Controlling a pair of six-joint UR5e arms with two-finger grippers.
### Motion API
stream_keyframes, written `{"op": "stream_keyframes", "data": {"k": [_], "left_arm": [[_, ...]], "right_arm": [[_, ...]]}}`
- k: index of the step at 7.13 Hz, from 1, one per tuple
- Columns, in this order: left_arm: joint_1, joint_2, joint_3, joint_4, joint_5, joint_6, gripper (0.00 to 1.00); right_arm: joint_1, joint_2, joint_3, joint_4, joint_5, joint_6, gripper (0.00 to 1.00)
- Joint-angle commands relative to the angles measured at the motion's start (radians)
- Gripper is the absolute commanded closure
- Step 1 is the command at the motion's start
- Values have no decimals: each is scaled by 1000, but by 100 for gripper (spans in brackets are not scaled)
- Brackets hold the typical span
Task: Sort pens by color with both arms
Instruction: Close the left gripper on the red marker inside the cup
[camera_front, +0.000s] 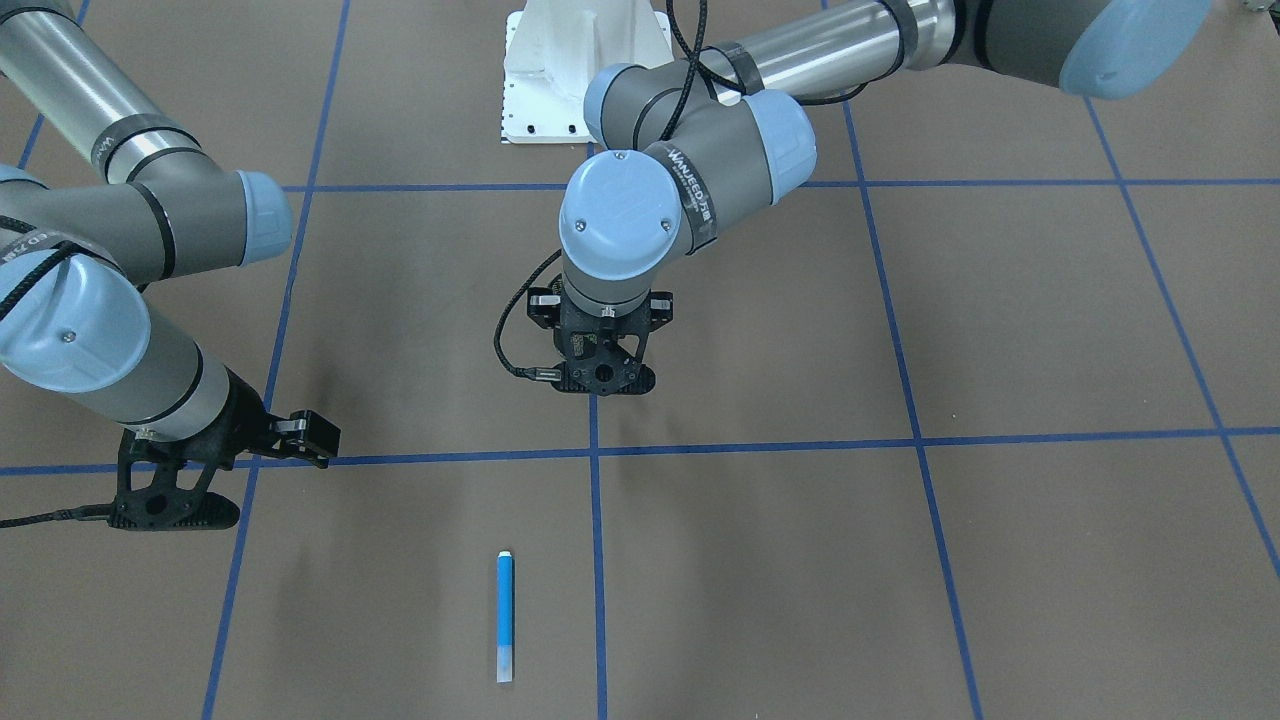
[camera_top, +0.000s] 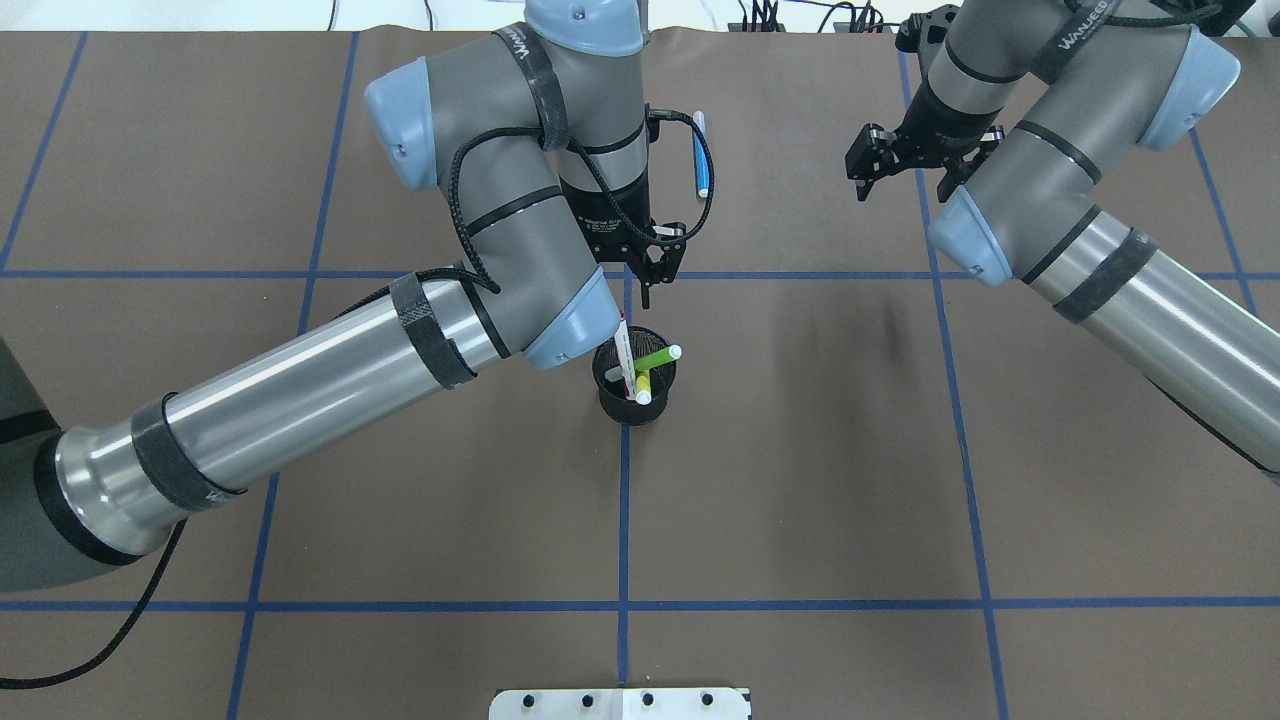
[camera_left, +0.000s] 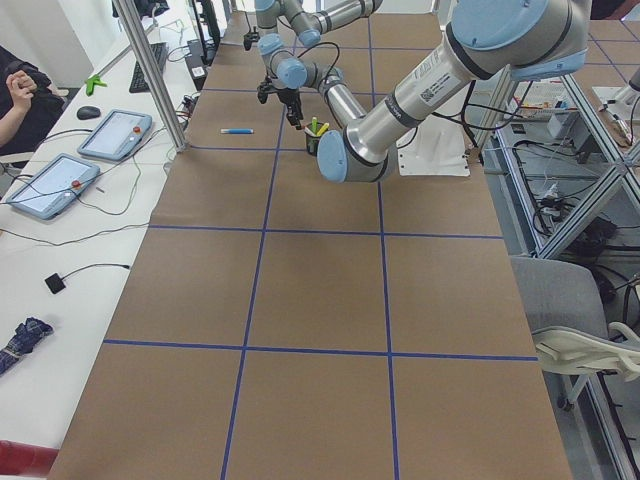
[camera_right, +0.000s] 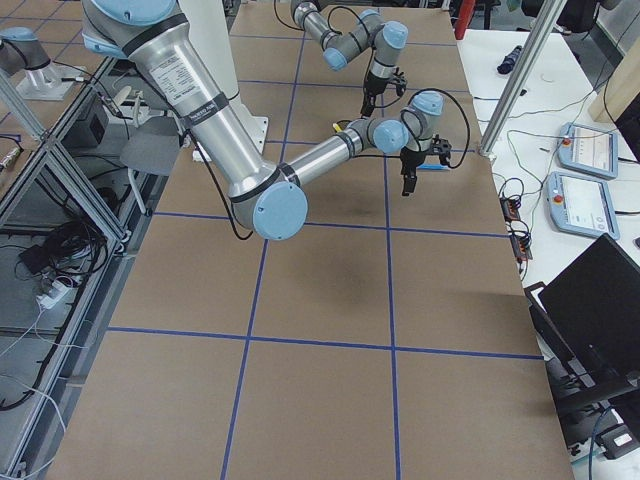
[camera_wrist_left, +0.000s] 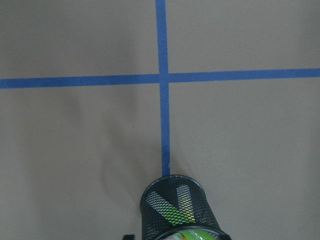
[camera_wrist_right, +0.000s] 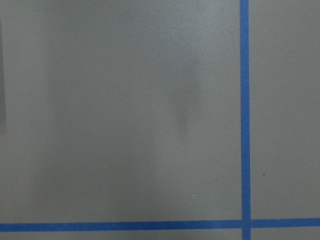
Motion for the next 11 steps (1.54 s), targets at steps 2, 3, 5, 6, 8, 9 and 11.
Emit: {"op": "stream_keyframes", "data": {"k": [2, 3, 5, 6, 8, 9, 11], "left_arm": [[6, 2, 1, 0, -2, 0, 49], [9, 4, 1, 0, -2, 0, 51], [17, 7, 3, 0, 1, -1, 54], [26, 7, 3, 0, 4, -1, 56], [33, 8, 3, 1, 6, -1, 59], [33, 8, 3, 1, 6, -1, 62], [36, 8, 3, 1, 6, -3, 63]], "right_arm": [[8, 2, 0, 0, 18, -5, 0], [8, 2, 0, 0, 18, -5, 0], [12, 2, 0, 0, 26, -5, 0], [15, 2, 0, 0, 27, -5, 0], [15, 4, 0, 0, 29, -5, 0], [15, 4, 0, 0, 29, -5, 0], [15, 5, 0, 0, 29, -5, 0]]}}
